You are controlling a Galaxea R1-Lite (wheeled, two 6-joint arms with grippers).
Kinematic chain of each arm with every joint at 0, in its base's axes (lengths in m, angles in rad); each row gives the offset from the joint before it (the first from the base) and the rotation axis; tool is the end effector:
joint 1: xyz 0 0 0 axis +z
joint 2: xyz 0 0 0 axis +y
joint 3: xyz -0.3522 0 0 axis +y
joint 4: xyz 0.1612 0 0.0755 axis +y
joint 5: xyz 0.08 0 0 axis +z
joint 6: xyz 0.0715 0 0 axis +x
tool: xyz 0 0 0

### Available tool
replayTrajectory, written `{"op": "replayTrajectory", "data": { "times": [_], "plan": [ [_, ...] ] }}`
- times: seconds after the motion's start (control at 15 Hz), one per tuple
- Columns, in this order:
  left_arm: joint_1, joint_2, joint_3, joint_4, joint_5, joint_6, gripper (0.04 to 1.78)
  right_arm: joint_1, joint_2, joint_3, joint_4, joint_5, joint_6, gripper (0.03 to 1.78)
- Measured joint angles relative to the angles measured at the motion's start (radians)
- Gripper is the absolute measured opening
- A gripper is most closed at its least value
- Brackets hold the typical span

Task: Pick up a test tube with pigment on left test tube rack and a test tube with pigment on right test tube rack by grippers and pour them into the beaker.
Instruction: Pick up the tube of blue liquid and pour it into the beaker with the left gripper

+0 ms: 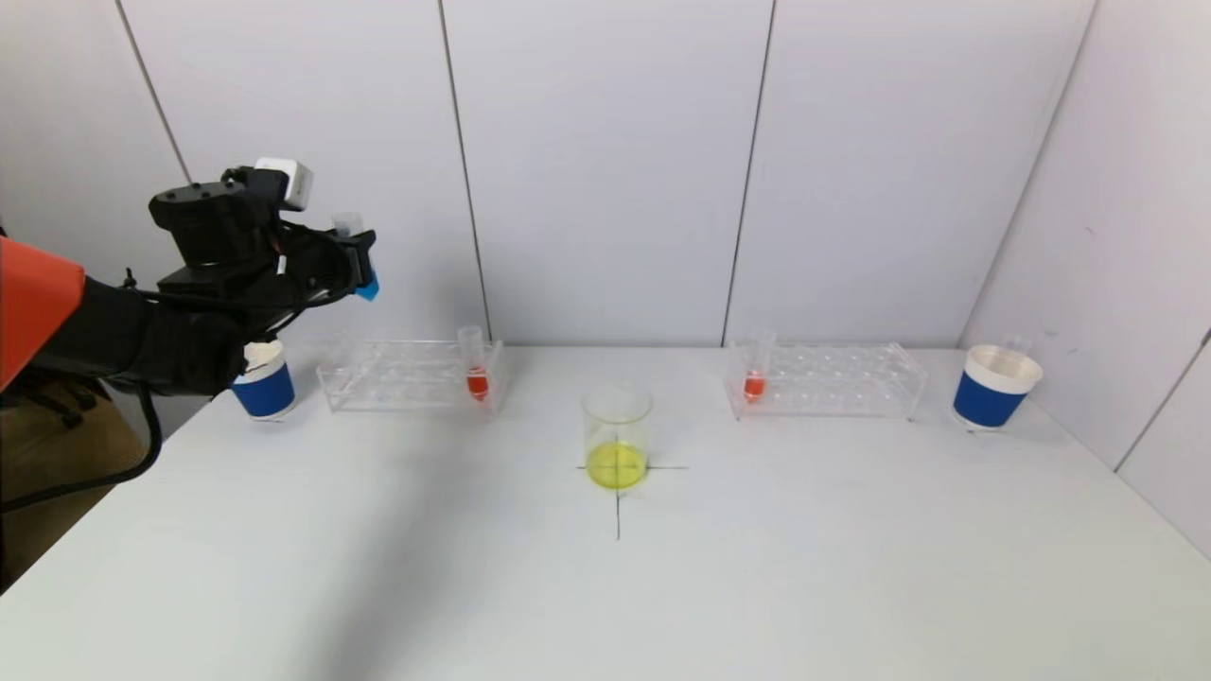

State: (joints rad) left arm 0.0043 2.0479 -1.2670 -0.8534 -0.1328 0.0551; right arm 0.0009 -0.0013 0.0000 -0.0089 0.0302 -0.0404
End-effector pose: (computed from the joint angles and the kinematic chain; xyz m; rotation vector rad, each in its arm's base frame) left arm 0.4799 -0.0074 0.2640 0.0600 -0.0759 -0.1264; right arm -0.0396 0.0021 0.0768 -0.0405 -0.0108 0.0309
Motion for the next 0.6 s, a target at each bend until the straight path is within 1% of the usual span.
{"op": "replayTrajectory", "data": {
  "times": [0.6],
  "plan": [
    [-0.121, -0.081, -0.101, 0.175, -0.001, 0.007, 0.44, 0.0, 0.0, 0.0, 0.0, 0.0, 0.0, 1.77]
  ]
}}
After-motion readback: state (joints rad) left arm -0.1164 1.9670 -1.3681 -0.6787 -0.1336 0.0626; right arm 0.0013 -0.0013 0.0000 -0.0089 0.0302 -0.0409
